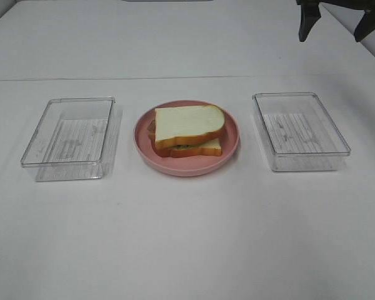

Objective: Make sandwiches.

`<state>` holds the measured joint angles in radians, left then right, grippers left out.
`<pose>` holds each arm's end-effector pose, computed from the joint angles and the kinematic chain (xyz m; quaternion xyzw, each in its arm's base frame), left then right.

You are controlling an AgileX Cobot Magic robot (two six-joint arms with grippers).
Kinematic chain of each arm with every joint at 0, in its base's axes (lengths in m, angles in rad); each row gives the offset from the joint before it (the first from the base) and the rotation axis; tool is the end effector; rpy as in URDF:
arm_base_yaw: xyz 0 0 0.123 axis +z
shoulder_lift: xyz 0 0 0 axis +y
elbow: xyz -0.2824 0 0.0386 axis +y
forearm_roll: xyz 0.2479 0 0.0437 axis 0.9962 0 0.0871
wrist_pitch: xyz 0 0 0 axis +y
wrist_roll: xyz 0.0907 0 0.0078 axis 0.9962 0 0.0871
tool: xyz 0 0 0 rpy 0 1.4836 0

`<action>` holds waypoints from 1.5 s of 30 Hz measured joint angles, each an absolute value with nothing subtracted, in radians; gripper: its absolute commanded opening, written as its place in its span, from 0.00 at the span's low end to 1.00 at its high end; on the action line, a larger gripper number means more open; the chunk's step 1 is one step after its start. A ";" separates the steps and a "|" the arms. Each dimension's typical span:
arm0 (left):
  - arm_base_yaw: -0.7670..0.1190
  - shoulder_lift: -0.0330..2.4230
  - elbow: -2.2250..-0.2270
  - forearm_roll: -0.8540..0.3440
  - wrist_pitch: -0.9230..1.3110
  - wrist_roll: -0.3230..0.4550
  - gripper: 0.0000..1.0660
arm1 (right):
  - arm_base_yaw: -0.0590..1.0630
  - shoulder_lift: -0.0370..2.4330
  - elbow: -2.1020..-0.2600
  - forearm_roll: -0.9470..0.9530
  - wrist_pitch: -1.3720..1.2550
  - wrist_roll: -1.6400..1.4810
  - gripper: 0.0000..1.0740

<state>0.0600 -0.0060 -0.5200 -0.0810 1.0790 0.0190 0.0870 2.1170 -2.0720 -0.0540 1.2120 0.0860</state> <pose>-0.0086 -0.0070 0.2814 -0.0150 0.8504 -0.0197 0.5256 0.4633 0.0358 0.2930 -0.0047 0.9796 -0.0094 0.2006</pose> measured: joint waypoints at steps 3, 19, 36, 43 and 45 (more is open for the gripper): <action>0.060 -0.006 -0.520 -0.081 1.079 0.019 0.92 | 0.088 2.070 -2.020 -0.057 1.211 0.088 0.88; 0.060 -0.006 -0.520 -0.081 1.079 0.019 0.92 | 0.088 1.363 -1.141 -0.107 1.143 0.162 0.88; 0.060 -0.006 -0.520 -0.081 1.079 0.019 0.92 | 0.091 0.628 -0.621 -0.071 1.095 0.176 0.88; 0.060 -0.006 -0.520 -0.081 1.079 0.019 0.92 | 0.091 0.341 -0.523 -0.064 1.164 0.184 0.88; 0.060 -0.006 -0.520 -0.081 1.079 0.019 0.92 | 0.091 0.304 -0.510 -0.064 1.164 0.185 0.88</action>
